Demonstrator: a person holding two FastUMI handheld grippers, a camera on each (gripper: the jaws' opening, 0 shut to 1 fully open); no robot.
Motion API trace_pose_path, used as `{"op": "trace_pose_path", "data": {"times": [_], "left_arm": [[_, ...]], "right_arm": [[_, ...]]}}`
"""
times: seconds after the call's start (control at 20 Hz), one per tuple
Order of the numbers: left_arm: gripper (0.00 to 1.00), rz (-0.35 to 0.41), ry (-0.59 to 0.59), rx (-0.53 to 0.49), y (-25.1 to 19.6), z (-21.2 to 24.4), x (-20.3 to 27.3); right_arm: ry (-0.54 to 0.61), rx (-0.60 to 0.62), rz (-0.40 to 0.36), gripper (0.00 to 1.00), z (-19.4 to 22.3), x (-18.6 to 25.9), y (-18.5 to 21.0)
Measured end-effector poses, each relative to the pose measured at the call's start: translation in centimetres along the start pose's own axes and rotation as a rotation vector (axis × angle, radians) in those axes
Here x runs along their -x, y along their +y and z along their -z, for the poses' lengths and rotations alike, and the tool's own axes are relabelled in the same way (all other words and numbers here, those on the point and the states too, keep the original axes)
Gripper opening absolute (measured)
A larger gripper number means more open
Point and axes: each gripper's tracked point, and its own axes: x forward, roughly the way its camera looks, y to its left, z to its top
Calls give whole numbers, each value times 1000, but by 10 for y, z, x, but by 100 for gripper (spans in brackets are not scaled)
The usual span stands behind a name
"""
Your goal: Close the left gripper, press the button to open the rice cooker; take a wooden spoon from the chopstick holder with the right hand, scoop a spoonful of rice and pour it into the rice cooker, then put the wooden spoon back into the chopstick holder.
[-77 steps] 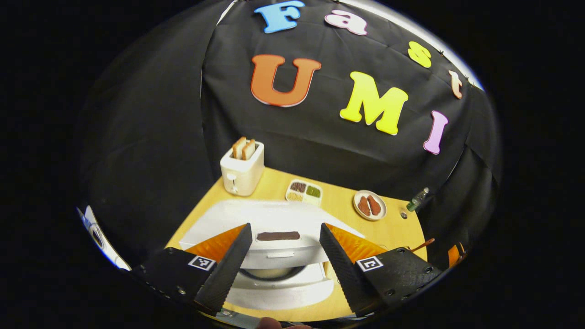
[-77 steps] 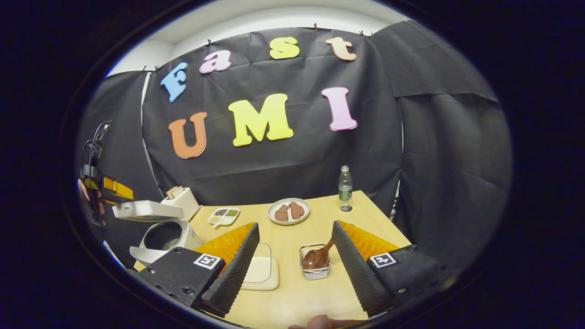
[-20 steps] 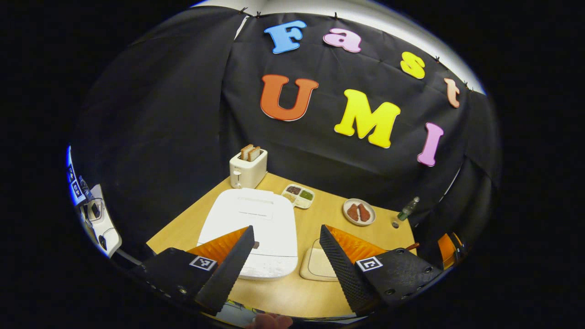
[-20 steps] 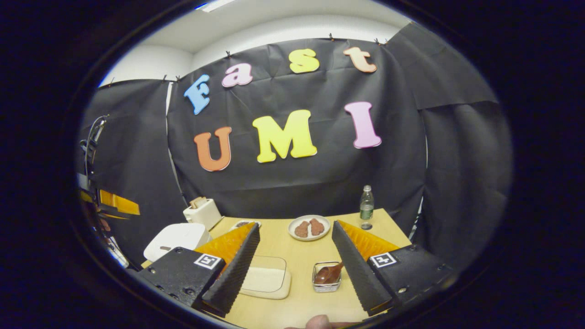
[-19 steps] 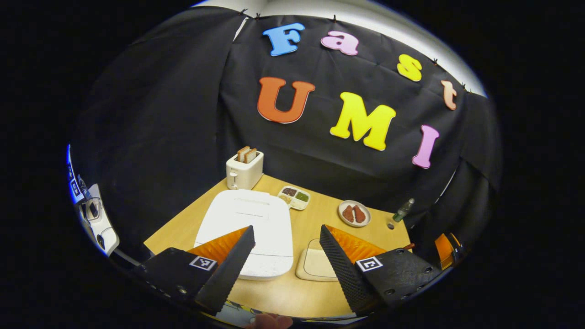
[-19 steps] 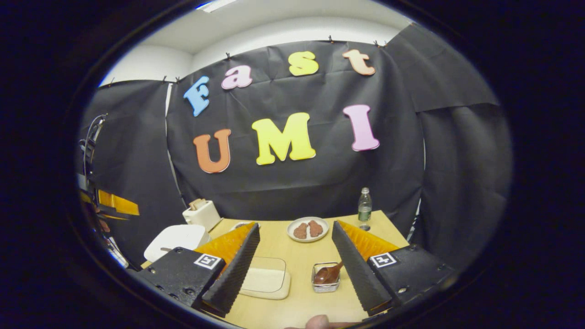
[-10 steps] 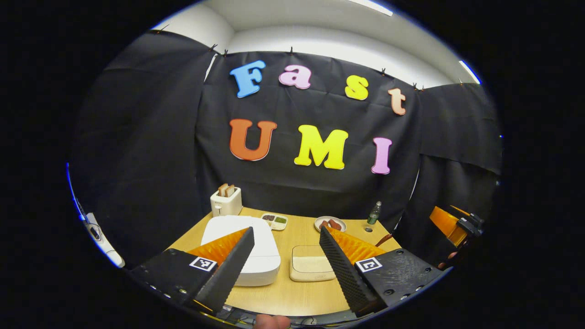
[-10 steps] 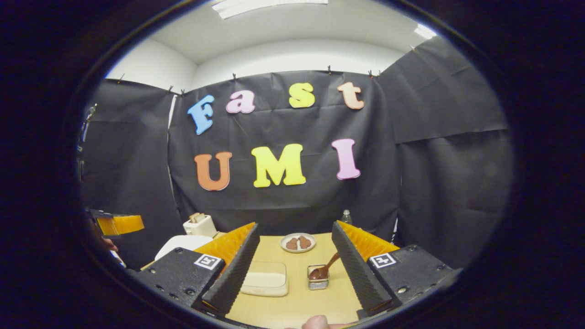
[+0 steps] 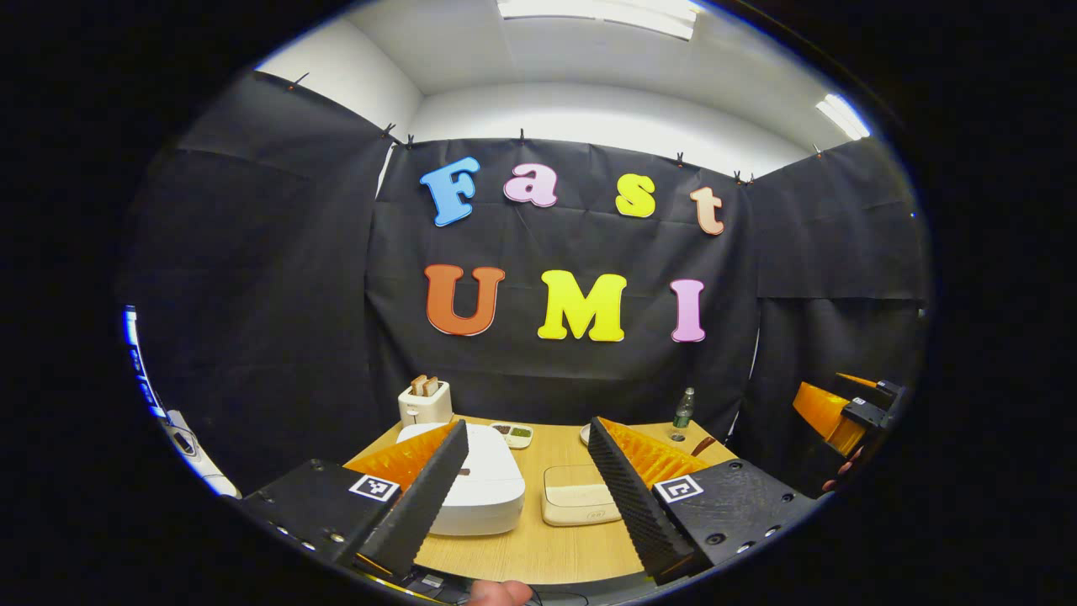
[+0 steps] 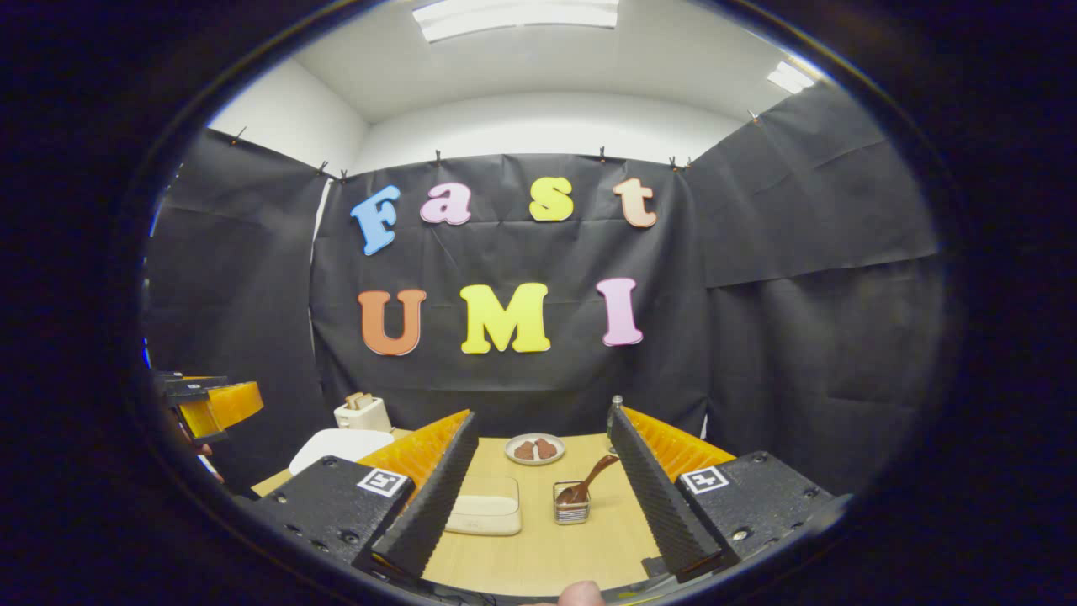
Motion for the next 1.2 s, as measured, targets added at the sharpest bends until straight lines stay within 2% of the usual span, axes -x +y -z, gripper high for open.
{"op": "trace_pose_path", "data": {"times": [0.6,1.2], "left_arm": [[95,11,-25,-32,-6,11,14],[95,28,-52,-20,-12,6,15]], "right_arm": [[18,21,-39,100,14,12,12],[6,24,-38,99,9,15,8]]}}
